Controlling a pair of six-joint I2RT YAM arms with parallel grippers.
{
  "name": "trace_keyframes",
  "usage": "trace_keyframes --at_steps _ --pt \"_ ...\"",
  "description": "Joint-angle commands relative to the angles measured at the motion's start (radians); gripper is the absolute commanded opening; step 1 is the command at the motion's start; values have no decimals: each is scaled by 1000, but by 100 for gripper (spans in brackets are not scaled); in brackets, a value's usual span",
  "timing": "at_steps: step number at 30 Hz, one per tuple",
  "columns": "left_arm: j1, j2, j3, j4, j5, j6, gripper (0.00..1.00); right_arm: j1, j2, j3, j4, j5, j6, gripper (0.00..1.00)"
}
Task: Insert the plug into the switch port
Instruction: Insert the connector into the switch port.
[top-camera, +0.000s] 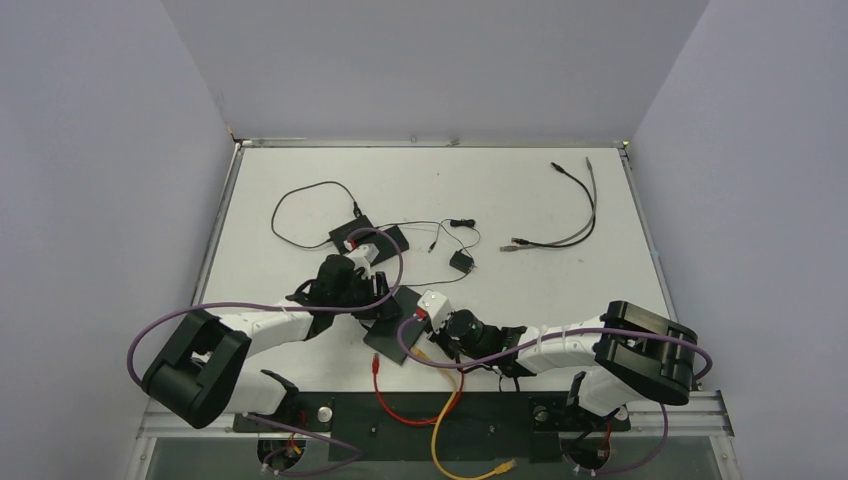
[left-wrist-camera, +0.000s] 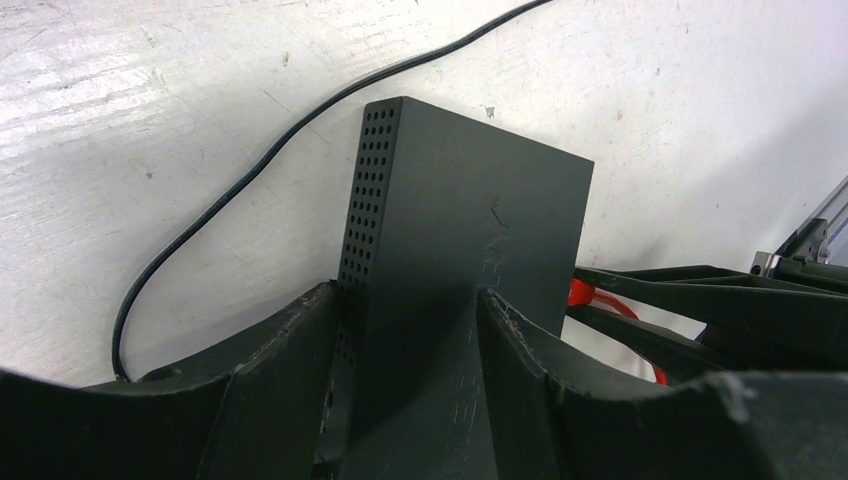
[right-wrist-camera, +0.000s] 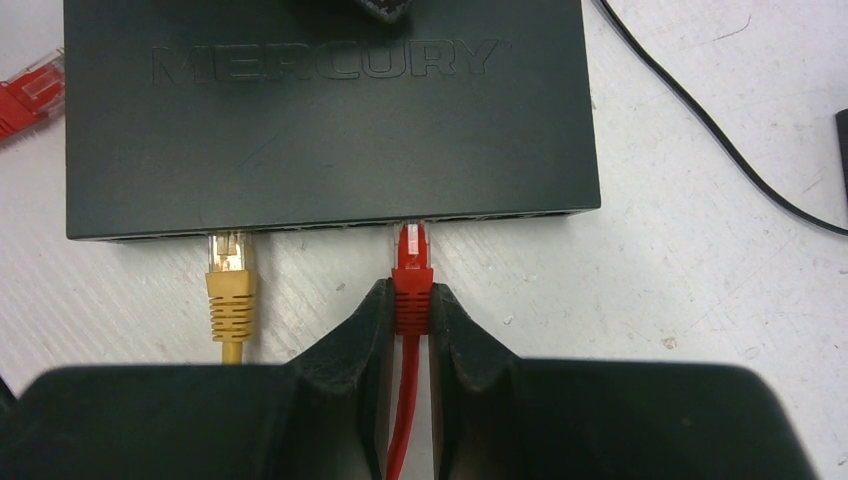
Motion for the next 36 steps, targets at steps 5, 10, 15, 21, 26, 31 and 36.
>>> trace_keyframes --at_steps 5,10,15,21,26,31,36 --pt "-81 4 -22 35 105 -31 46 -20 -1 107 163 6 -47 0" --pt "-115 5 -20 35 96 -29 45 -28 -16 138 148 -4 -81 0" --pt "-141 10 -19 42 95 -26 43 -42 -47 161 115 -28 -121 0" --pt "-174 19 -18 66 108 -29 42 -53 -55 179 132 -71 -159 0" --pt "-190 22 -23 80 119 -28 41 -58 -56 188 152 -92 -192 0" --pt "-208 26 -25 91 125 -26 40 -64 -59 203 175 -149 -235 0" --pt "-225 37 -25 101 129 -25 39 -74 -64 221 195 -192 -262 0"
